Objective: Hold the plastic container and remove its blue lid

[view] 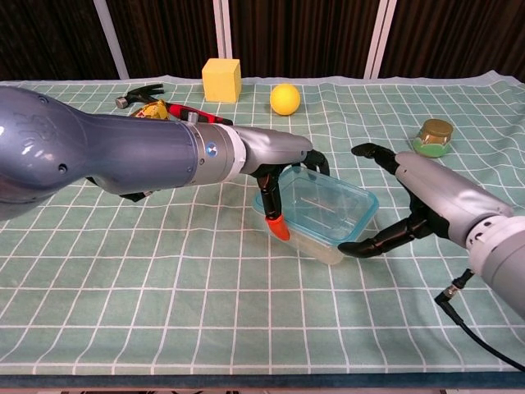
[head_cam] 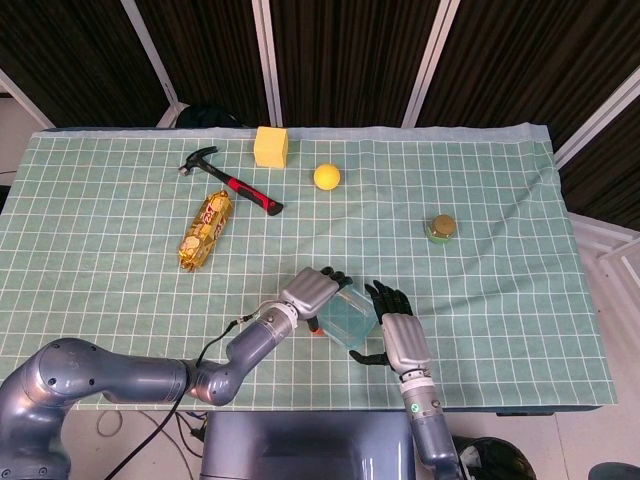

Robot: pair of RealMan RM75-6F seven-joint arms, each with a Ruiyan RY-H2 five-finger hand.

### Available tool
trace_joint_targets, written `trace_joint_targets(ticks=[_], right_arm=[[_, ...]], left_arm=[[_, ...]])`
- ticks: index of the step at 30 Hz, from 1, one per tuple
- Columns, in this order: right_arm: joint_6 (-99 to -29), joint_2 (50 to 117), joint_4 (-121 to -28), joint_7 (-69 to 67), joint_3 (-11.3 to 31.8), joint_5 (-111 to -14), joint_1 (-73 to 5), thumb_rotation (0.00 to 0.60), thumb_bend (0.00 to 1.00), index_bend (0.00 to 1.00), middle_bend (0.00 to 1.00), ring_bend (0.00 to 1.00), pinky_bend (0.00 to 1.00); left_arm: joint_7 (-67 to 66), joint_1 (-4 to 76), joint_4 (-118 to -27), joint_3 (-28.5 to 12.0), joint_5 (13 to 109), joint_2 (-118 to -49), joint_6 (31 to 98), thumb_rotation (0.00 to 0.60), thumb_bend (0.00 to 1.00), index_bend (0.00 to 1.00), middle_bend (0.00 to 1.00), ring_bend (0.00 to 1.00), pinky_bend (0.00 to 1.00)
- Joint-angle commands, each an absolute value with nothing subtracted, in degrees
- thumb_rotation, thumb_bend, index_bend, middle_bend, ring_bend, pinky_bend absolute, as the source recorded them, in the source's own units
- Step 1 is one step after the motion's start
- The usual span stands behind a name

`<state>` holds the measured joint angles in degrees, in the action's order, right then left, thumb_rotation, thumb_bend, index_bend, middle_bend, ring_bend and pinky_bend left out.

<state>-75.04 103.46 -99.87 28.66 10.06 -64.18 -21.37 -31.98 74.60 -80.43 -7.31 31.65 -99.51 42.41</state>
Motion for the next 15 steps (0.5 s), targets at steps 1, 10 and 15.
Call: trace_joint_targets(ticks=[1, 10, 15], right_arm=[[-75.1, 103.4, -100.0, 28.5, 10.0, -63.9, -21.3, 0.600, 0.19, 0.00, 0.00, 0.00, 0.00], [-75.4, 103.5, -99.9, 28.7, 9.9, -63.5, -21.4, 0.600, 0.19, 0.00, 0.00, 0.00, 0.00], [-75.4, 103.5, -99.5, 28.8, 9.8, -63.0, -21.4, 0.600, 0.19, 0.00, 0.00, 0.00, 0.00]], left_arm=[[-31.9, 74.6, -80.3, -7.4, 31.8, -99.8, 42.6, 0.600, 0.11, 0.30, 0.31, 0.31, 0.43], [-31.4, 74.5, -80.0, -7.5, 32.2, -100.0, 42.6, 0.600, 0.11, 0.30, 0.31, 0.31, 0.43], [-31.1, 74.3, -80.1, -7.4, 32.3, -99.9, 42.6, 0.600, 0.11, 0.30, 0.31, 0.31, 0.43]])
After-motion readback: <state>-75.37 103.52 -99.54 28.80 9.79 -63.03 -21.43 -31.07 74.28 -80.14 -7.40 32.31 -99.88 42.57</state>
